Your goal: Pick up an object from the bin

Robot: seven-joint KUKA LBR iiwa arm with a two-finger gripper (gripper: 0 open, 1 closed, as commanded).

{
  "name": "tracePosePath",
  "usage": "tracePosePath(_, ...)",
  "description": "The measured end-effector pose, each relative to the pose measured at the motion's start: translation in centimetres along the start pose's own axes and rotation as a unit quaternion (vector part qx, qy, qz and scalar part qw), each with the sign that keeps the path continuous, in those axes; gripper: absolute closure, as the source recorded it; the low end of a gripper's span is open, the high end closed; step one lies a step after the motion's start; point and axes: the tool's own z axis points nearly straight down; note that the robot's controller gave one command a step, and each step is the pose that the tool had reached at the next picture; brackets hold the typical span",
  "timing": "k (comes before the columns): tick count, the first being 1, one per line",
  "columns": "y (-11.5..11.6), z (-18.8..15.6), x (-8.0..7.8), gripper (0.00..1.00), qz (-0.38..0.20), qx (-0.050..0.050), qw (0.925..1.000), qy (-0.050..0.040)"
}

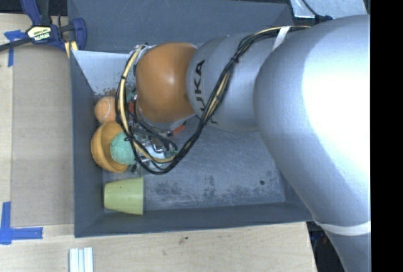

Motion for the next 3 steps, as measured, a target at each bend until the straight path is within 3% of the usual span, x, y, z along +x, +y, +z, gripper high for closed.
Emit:
tracePosePath(1, -0.1, 0.0, -0.1, 1.0, 0.003, 0.001, 1.0, 0.0077)
tracePosePath(2, -0.1, 0.0, -0.2, 1.0, 0.004, 0.001, 0.9999, 0.0098)
tracePosePath(3, -0.2, -2.8, -0.1, 1.0, 0.004, 0.001, 0.9999, 0.0116)
